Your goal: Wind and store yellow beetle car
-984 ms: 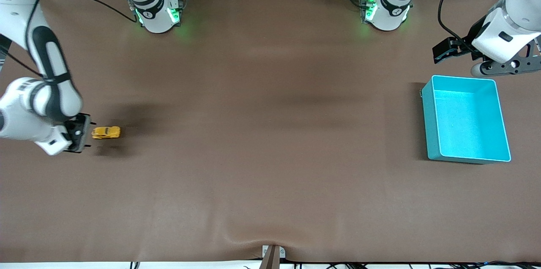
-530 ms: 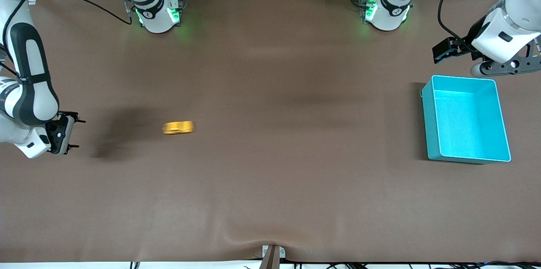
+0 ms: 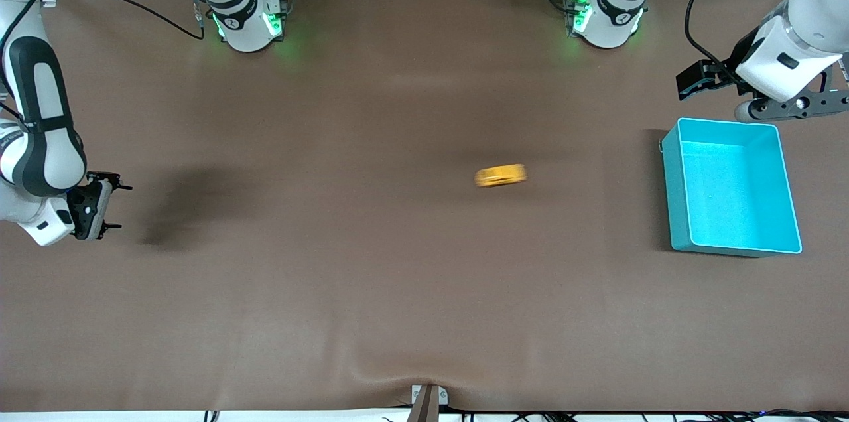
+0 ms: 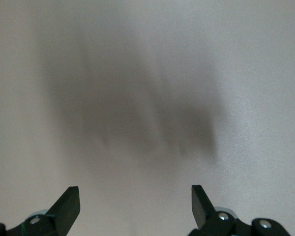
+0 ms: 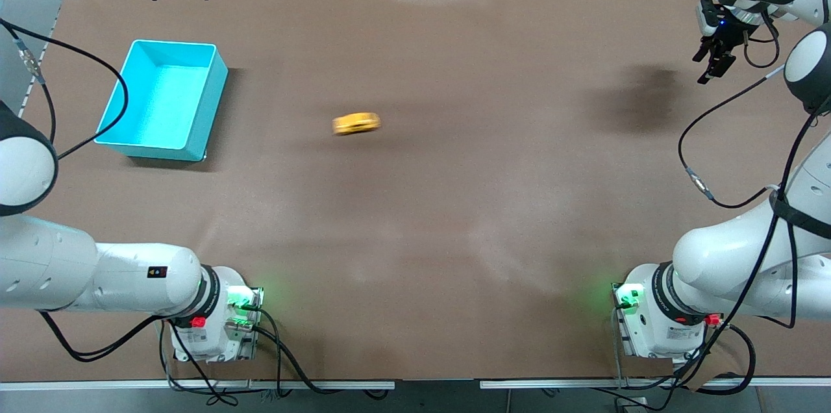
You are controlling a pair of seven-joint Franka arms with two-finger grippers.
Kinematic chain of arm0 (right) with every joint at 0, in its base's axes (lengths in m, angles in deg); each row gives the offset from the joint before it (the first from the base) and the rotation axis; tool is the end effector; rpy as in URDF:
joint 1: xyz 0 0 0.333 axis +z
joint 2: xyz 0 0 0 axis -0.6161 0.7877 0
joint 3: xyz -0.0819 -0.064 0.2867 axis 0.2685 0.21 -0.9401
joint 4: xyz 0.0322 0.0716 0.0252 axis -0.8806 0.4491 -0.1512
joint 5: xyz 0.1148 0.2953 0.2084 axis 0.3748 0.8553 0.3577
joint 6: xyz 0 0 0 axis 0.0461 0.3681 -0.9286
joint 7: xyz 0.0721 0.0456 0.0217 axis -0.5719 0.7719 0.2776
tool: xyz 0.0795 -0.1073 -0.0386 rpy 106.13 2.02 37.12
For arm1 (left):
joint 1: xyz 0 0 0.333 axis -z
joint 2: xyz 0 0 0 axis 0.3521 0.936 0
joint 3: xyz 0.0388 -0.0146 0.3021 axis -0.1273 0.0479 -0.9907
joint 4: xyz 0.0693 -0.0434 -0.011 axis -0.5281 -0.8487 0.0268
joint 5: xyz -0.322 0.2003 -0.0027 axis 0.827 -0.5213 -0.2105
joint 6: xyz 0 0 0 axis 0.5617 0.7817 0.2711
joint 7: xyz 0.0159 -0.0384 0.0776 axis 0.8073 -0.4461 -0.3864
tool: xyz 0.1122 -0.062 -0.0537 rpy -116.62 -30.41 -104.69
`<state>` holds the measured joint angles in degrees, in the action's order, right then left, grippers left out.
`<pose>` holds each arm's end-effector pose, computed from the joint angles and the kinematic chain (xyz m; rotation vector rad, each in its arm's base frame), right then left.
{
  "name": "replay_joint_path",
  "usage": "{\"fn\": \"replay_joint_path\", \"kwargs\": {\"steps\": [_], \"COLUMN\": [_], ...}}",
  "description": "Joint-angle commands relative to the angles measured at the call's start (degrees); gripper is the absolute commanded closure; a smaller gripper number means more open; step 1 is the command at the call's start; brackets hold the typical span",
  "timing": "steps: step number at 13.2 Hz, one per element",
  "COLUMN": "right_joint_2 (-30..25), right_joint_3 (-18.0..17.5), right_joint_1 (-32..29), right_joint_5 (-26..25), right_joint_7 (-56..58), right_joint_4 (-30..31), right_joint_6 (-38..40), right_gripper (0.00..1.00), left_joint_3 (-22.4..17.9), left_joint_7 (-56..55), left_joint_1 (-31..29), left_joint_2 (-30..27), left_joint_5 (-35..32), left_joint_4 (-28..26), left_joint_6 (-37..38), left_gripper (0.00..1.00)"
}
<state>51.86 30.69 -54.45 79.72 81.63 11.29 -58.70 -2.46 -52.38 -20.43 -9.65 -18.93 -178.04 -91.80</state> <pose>0.5823 -0.2100 0.2178 -2.3005 -1.7776 0.1407 0.5006 -0.0780 0.5662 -3.0701 -0.1012 0.2548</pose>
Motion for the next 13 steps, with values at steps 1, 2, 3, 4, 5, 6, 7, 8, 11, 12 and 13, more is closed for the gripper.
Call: {"fn": "replay_joint_path", "kwargs": {"steps": [1, 2, 3, 4, 5, 6, 7, 8, 11, 12, 13], "right_joint_2": [0.50, 0.50, 0.59, 0.59, 0.59, 0.59, 0.59, 0.59, -0.90, -2.21, -3.53], "right_joint_3": [-1.20, -1.20, -1.20, -1.20, -1.20, -1.20, -1.20, -1.11, -1.37, -1.63, -2.33], "right_joint_1": [-1.60, -1.60, -1.60, -1.60, -1.60, -1.60, -1.51, -1.42, -0.46, -0.02, 0.59], "right_joint_5": [0.97, 0.97, 0.97, 0.97, 0.97, 1.06, 1.58, 1.93, 2.73, 3.08, 3.51], "right_joint_7": [0.30, 0.30, 0.30, 0.30, 0.22, 0.22, 0.22, 0.13, -7.65, -11.87, -15.83], "right_joint_4": [-0.88, -0.88, -0.88, -0.88, -0.88, -0.88, -0.88, -0.96, -1.75, -2.10, -3.06], "right_joint_6": [0.79, 0.79, 0.70, 0.70, 0.70, 0.70, 0.70, 0.61, 0.96, 1.22, 2.10], "right_gripper": [0.00, 0.00, 0.00, 0.00, 0.00, 0.00, 0.00, 0.00, 0.00, 0.00, 0.00], "left_joint_3": [0.22, 0.22, 0.22, 0.22, 0.22, 0.22, 0.22, 0.22, 0.14, 0.14, 0.14], "left_joint_7": [-1.04, -1.04, -1.13, -1.21, -1.30, -1.30, -1.30, -1.39, -2.62, -3.49, -6.46], "left_joint_1": [0.08, -0.01, 0.08, 0.08, 0.08, -0.01, -0.10, -0.19, -1.58, -1.77, -1.94], "left_joint_2": [-0.36, -0.36, -0.36, -0.36, -0.27, -0.27, -0.19, 0.42, 1.83, 2.97, 3.67], "left_joint_5": [-0.67, -0.67, -0.67, -0.67, -0.67, -0.67, -0.59, -0.58, -1.02, -1.02, -1.02], "left_joint_4": [-0.45, -0.63, -0.80, -0.89, -0.98, -1.41, -1.85, -2.55, -7.38, -8.96, -10.54], "left_joint_6": [-0.36, -0.27, -0.36, -0.36, -0.27, -0.27, -0.36, -0.45, -2.46, -3.86, -5.53], "left_gripper": [0.00, 0.00, 0.00, 0.00, 0.00, 0.00, 0.00, 0.00, 0.00, 0.00, 0.00]}}
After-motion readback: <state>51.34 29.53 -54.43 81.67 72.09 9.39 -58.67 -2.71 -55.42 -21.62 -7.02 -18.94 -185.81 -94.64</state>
